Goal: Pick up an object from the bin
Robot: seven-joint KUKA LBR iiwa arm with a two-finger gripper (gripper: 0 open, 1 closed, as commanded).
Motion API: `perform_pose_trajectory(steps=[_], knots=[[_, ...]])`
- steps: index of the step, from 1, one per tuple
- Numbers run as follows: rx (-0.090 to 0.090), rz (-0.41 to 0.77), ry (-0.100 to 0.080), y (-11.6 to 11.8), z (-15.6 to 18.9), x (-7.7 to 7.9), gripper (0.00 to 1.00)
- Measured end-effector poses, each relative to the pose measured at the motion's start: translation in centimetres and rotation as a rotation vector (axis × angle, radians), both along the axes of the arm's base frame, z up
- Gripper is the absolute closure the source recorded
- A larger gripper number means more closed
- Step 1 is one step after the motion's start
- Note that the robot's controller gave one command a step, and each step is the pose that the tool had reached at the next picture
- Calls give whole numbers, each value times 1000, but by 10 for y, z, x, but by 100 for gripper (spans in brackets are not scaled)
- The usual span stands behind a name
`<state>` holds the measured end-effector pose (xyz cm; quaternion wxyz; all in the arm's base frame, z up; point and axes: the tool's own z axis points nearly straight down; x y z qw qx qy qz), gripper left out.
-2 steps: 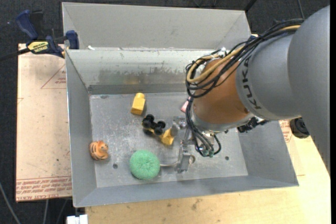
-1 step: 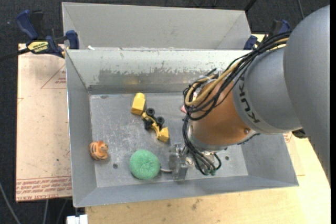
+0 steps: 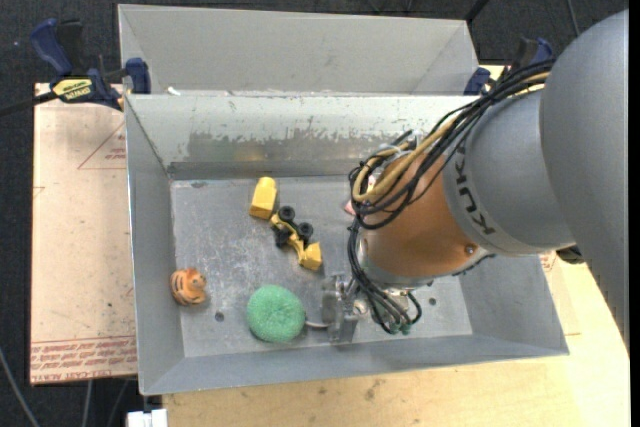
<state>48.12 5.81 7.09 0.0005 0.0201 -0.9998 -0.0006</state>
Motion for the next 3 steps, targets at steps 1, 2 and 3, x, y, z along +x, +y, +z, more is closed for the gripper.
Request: perform_pose_trajectory(steps=[1, 2, 3], knots=[[-1, 2, 4, -2, 60, 9, 100], [-1, -83, 2, -52, -4, 39, 0], [0, -80, -1, -50, -1, 40, 0]])
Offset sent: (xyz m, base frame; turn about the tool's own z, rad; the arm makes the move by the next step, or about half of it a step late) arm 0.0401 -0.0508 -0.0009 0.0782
